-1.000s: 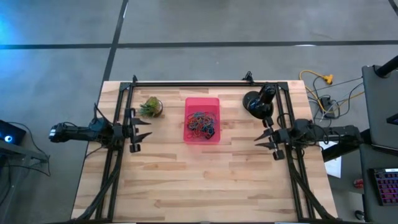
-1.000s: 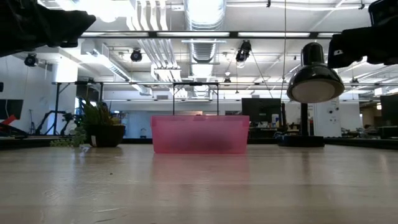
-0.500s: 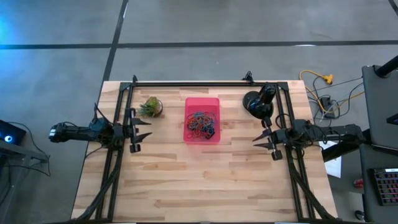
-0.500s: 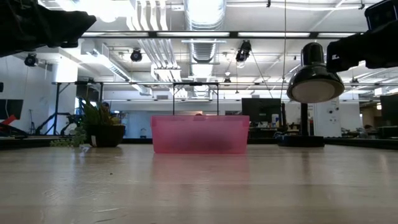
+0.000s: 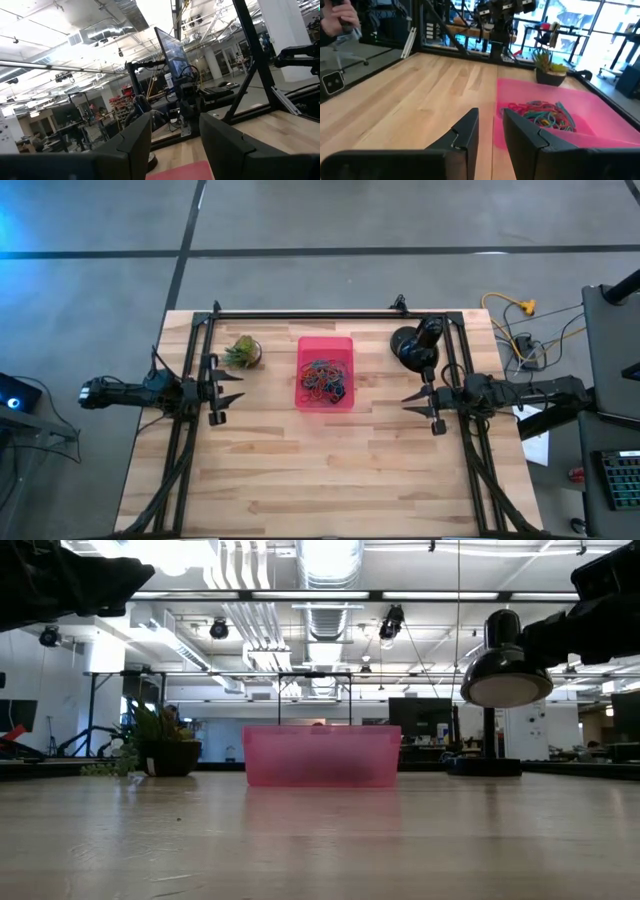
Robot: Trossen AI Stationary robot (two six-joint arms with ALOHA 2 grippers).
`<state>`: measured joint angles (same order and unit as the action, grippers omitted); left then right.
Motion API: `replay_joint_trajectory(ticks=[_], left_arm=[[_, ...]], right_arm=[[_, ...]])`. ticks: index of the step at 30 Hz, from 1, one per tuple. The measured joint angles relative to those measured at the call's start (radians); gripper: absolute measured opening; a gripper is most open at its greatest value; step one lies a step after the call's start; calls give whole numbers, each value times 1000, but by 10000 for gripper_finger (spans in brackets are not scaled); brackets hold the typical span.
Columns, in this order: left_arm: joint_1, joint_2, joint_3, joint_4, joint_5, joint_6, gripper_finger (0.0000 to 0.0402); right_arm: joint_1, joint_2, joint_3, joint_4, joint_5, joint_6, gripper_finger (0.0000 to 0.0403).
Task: Pick and place rubber bands into bin
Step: Return to Home Position
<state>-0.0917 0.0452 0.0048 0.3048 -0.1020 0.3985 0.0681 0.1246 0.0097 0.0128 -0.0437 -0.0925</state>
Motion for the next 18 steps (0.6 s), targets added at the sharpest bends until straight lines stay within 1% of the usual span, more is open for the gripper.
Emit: replay_joint_trajectory(ticks=[6,12,16,18], left_arm=[[0,0,0,0,0,0,152],[0,2,0,0,0,0,152],[0,2,0,0,0,0,152],[0,4,0,0,0,0,152]], right_arm=[[0,1,0,29,2,6,86],[-1,1,0,42,2,17,78],[-1,1,3,47,-12,64,72],[-1,1,30,46,-12,113,70]])
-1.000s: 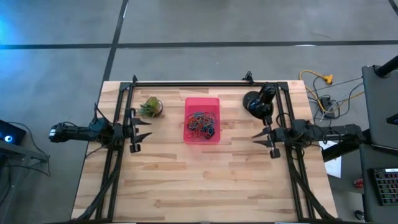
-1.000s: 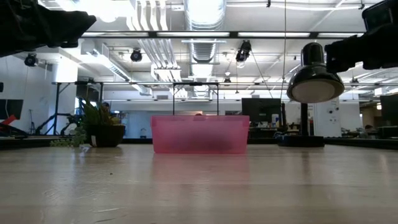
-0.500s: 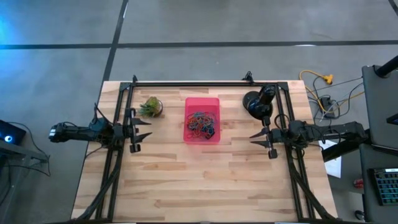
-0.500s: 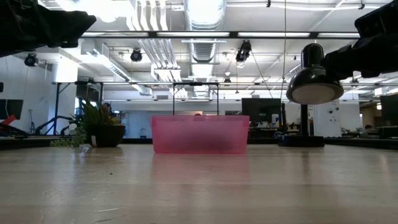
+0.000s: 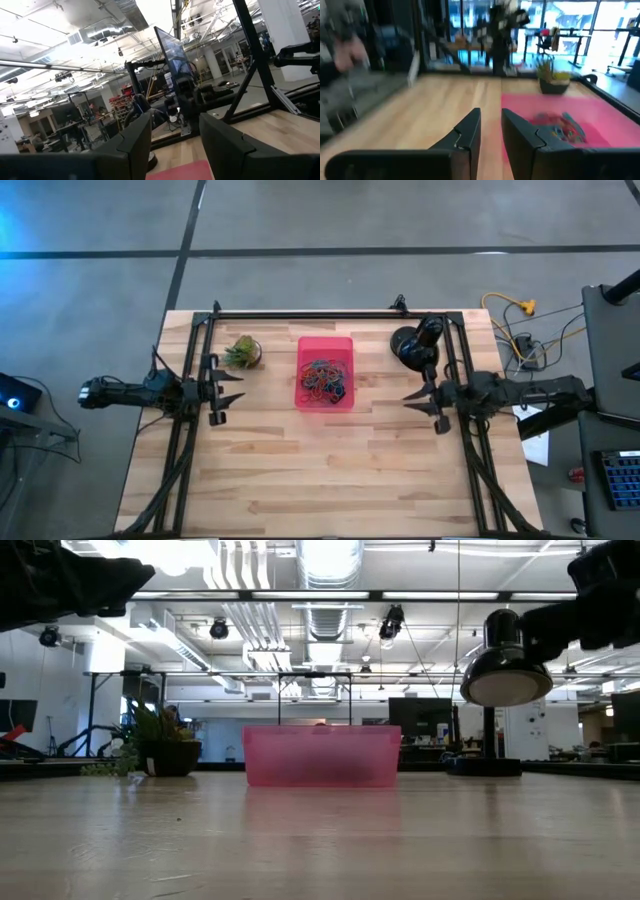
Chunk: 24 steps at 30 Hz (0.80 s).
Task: Pick and place rubber bands into bin
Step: Return to Home Position
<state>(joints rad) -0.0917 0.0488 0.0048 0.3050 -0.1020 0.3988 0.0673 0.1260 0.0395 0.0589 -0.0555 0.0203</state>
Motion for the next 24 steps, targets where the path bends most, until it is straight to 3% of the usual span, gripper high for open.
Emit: replay_joint_trajectory(ticks=[5,13,20,24], left_arm=[[0,3,0,0,0,0,152],[0,3,0,0,0,0,152],[-1,3,0,0,0,0,152],[-1,2,0,0,0,0,152]], right_arm=[[0,-1,82,2,4,119,73],[0,-1,121,-3,107,128,84],[0,0,121,-98,99,100,85],[0,0,121,-123,31,46,78]])
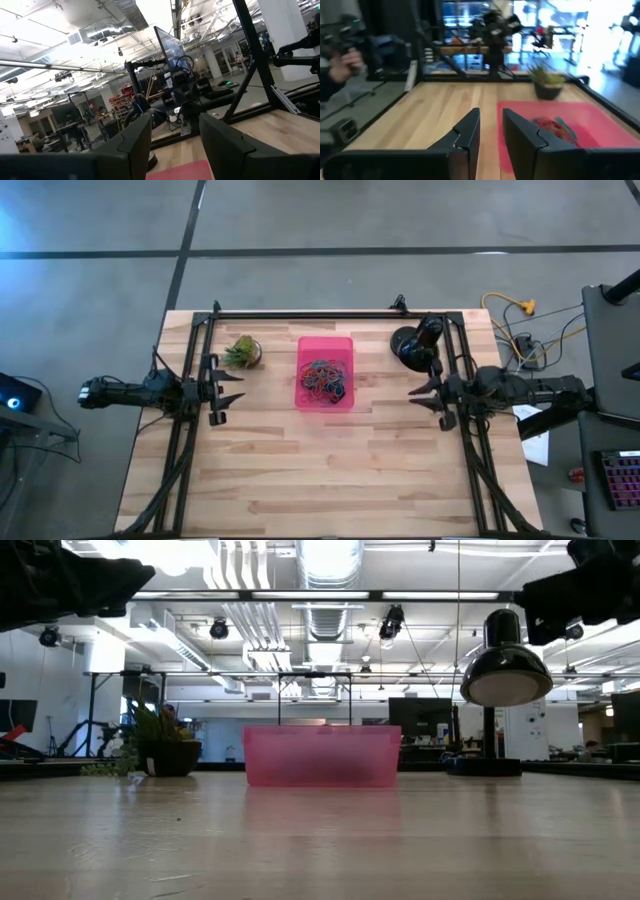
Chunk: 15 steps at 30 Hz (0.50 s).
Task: Pick and place rubber bands into bin
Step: Return to Home Position
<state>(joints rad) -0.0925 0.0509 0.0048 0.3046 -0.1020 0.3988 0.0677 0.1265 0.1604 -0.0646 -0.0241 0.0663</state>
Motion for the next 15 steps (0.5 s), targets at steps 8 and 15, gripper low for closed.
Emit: replay_joint_trajectory(ticks=[8,15], left_arm=[[0,1,0,0,0,0,152],[1,0,0,1,0,0,152]], right_arm=[[0,-2,48,35,-90,-111,68],[0,-2,139,-49,-89,-60,68]])
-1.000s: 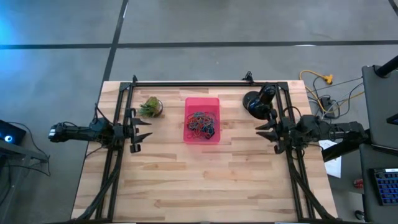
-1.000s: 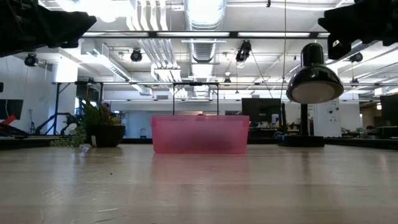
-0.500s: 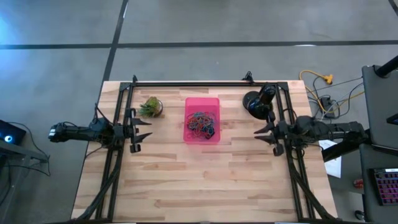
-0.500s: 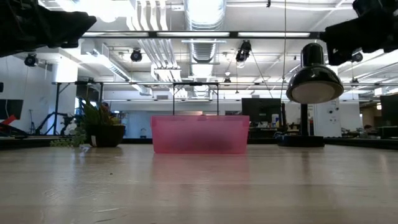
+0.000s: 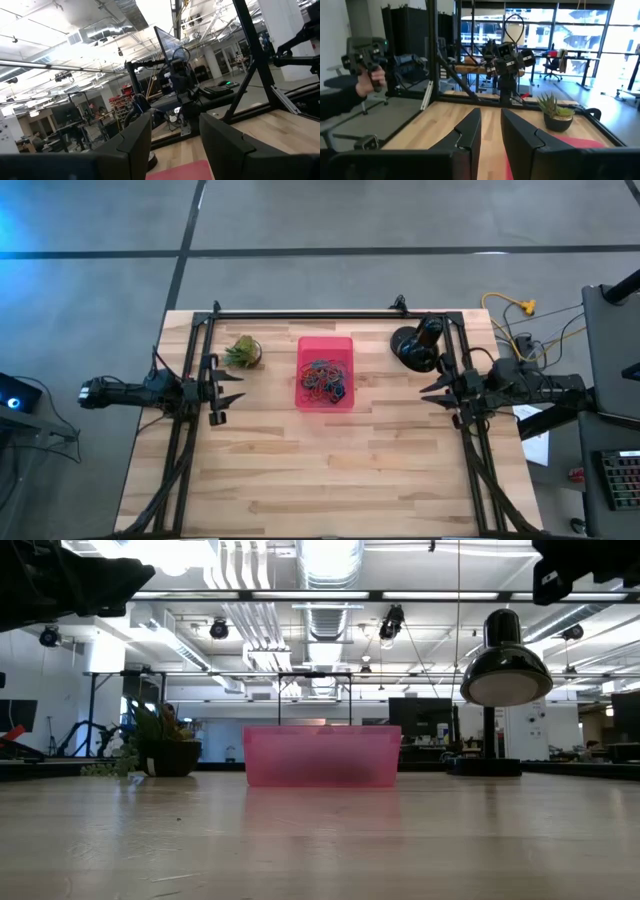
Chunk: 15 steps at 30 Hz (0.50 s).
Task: Pick and place rubber bands into bin
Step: Return to Home Position
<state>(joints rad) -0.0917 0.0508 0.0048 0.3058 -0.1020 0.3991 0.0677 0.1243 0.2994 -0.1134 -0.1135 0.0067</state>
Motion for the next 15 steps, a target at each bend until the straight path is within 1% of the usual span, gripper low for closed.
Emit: replay_joint_trajectory(ticks=[8,15], left_arm=[[0,0,0,-1,0,0,152],[0,7,0,-1,0,0,152]], right_arm=[[0,2,70,-18,0,91,68],[0,3,126,-17,1,96,68]])
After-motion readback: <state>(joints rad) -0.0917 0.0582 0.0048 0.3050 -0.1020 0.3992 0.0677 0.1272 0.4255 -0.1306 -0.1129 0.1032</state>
